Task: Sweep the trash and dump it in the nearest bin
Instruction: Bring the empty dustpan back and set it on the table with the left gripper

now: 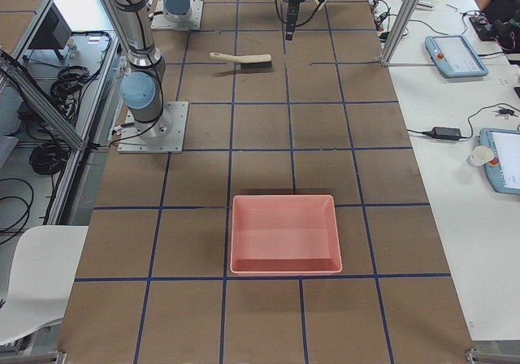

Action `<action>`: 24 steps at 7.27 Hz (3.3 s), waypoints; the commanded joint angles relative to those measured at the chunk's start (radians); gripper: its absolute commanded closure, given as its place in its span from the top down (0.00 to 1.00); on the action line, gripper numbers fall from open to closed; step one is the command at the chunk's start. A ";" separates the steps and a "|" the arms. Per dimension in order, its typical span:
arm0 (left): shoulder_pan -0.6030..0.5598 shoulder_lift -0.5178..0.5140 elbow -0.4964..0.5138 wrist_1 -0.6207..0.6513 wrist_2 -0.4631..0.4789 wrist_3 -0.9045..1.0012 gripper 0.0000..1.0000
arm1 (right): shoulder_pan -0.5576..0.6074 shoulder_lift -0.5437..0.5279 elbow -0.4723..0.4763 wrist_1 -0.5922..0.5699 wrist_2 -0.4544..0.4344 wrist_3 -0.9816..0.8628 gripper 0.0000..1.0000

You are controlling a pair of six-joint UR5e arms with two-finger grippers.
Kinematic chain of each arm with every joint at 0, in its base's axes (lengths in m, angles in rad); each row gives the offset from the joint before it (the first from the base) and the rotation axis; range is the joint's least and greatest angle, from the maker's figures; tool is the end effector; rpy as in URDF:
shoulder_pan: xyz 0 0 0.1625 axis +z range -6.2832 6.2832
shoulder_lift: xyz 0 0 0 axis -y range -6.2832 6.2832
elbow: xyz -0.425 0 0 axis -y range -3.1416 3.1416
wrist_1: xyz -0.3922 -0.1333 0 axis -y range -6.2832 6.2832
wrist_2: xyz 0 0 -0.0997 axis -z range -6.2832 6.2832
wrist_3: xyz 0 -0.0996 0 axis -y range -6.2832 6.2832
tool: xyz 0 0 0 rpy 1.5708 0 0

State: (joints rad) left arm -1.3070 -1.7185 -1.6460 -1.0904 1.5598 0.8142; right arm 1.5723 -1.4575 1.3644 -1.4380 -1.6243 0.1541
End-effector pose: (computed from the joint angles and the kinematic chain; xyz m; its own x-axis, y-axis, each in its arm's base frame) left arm 0.0181 -0.5823 0.4252 -0.8465 0.5018 -0.1779 0.5294 0.8285 -0.1825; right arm 0.1288 -0.5340 0.5179 -0.9870 0.1498 0.0589 0.1518 0.9879 0.0310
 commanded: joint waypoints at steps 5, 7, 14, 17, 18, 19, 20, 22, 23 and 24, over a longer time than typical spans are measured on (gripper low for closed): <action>-0.306 -0.081 -0.041 0.170 -0.102 -0.561 0.01 | -0.008 -0.003 0.002 -0.076 0.121 -0.082 1.00; -0.348 -0.081 -0.108 0.316 -0.119 -0.590 0.01 | -0.012 -0.004 0.002 -0.076 0.113 -0.082 1.00; -0.569 -0.184 -0.184 0.557 -0.029 -0.963 0.01 | 0.003 -0.009 0.044 -0.107 0.127 -0.081 1.00; -0.626 -0.190 -0.187 0.557 0.023 -1.047 0.01 | 0.006 -0.008 0.050 -0.107 0.129 -0.079 1.00; -0.633 -0.203 -0.186 0.558 0.025 -1.052 0.01 | 0.006 -0.009 0.050 -0.107 0.130 -0.079 1.00; -0.640 -0.210 -0.186 0.569 0.025 -1.064 0.01 | 0.006 -0.006 0.051 -0.107 0.130 -0.079 1.00; -0.661 -0.211 -0.186 0.570 0.026 -1.067 0.01 | 0.005 -0.006 0.051 -0.105 0.130 -0.084 1.00; -0.672 -0.214 -0.189 0.570 0.025 -1.067 0.06 | 0.003 -0.007 0.051 -0.107 0.130 -0.082 1.00; -0.672 -0.214 -0.190 0.567 0.026 -1.058 0.43 | 0.002 -0.007 0.051 -0.105 0.132 -0.081 1.00; -0.672 -0.214 -0.189 0.566 0.029 -1.067 0.85 | 0.003 -0.007 0.051 -0.105 0.132 -0.081 1.00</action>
State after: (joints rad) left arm -1.9779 -1.9323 -1.8349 -0.5224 1.5865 -0.2491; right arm 1.5749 -1.4649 1.4158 -1.5437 -1.4930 0.0732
